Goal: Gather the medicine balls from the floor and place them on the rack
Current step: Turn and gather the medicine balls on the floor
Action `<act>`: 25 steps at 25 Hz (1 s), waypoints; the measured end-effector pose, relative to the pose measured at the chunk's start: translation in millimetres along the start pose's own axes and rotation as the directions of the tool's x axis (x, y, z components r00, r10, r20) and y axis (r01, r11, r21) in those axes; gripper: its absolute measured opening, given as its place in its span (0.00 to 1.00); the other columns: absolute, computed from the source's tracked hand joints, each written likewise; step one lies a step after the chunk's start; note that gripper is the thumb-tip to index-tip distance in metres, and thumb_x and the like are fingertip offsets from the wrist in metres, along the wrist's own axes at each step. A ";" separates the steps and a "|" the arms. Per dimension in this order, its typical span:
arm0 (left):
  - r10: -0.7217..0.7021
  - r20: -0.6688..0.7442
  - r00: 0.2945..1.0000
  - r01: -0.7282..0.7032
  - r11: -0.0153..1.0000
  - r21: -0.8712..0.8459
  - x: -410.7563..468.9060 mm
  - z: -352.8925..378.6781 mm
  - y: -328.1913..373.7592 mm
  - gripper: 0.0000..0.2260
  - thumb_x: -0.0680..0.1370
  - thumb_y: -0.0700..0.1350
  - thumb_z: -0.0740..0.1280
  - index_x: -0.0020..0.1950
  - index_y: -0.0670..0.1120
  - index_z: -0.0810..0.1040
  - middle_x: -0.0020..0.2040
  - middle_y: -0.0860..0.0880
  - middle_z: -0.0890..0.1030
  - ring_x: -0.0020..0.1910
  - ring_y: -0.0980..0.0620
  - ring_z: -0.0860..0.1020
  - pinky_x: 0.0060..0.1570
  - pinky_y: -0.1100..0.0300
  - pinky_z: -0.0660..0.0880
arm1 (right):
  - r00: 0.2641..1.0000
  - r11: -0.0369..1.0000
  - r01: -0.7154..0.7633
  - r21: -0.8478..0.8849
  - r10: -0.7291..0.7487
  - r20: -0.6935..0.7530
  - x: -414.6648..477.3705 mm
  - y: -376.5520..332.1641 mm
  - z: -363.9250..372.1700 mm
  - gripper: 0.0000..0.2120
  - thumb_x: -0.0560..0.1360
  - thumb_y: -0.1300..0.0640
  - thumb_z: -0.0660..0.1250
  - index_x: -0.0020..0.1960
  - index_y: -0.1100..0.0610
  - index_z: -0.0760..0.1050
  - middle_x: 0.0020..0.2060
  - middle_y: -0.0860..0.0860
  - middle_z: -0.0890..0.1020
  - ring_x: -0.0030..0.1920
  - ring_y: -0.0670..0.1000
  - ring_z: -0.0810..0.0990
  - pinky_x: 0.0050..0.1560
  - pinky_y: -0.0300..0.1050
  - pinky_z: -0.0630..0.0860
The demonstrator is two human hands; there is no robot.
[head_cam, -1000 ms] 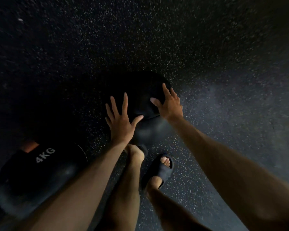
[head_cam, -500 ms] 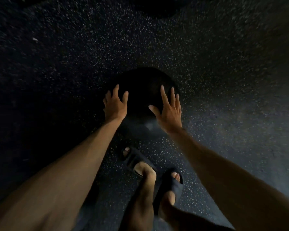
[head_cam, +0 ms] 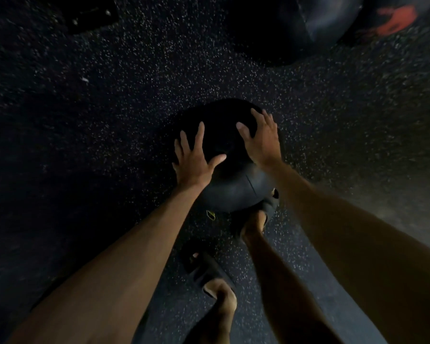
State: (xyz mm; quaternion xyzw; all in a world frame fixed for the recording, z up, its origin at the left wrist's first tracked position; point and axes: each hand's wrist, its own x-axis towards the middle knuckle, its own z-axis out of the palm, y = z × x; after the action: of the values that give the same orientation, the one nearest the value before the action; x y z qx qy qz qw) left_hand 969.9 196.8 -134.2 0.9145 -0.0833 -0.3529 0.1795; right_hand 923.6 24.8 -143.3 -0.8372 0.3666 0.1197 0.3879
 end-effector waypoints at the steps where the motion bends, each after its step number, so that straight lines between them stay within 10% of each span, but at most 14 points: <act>1: -0.044 0.007 0.999 0.044 0.999 -0.027 16.7 -7.8 13.4 0.41 0.75 0.66 0.66 0.80 0.64 0.45 0.82 0.44 0.44 0.80 0.41 0.43 0.70 0.29 0.55 | 1.000 0.999 0.027 -0.024 -0.028 -0.009 4.7 -2.8 -4.2 0.32 0.81 0.39 0.58 0.79 0.55 0.59 0.80 0.57 0.57 0.80 0.57 0.49 0.79 0.57 0.48; 8: -0.260 -0.154 0.953 0.244 0.963 -0.115 130.1 -45.8 104.2 0.27 0.80 0.61 0.61 0.77 0.55 0.63 0.77 0.42 0.61 0.77 0.41 0.57 0.73 0.33 0.55 | 0.984 0.968 0.180 -0.172 -0.179 0.026 5.7 8.7 -27.0 0.36 0.80 0.35 0.57 0.81 0.45 0.46 0.81 0.51 0.44 0.81 0.52 0.39 0.79 0.61 0.46; 16: 0.114 -0.141 0.983 -0.092 0.984 0.155 97.0 -53.7 88.0 0.38 0.76 0.71 0.56 0.81 0.58 0.47 0.82 0.43 0.45 0.80 0.41 0.45 0.74 0.36 0.52 | 0.982 0.989 0.059 -0.138 -0.032 0.188 141.0 -57.4 -58.5 0.37 0.79 0.32 0.55 0.81 0.45 0.47 0.81 0.53 0.46 0.81 0.55 0.41 0.79 0.62 0.45; 25: -0.122 -0.042 0.992 0.124 0.991 0.051 248.0 -148.9 102.4 0.34 0.75 0.70 0.61 0.79 0.61 0.57 0.78 0.41 0.59 0.75 0.37 0.59 0.67 0.33 0.65 | 0.997 0.993 0.079 -0.091 -0.080 -0.009 145.7 -72.3 -52.0 0.34 0.81 0.36 0.55 0.81 0.47 0.50 0.81 0.55 0.50 0.80 0.56 0.47 0.78 0.60 0.55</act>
State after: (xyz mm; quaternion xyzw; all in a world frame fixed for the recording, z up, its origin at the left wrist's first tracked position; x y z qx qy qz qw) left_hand 1250.6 73.3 -144.9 0.9290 -0.0327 -0.3433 0.1345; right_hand 1072.7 -58.3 -138.4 -0.8686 0.3296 0.1154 0.3515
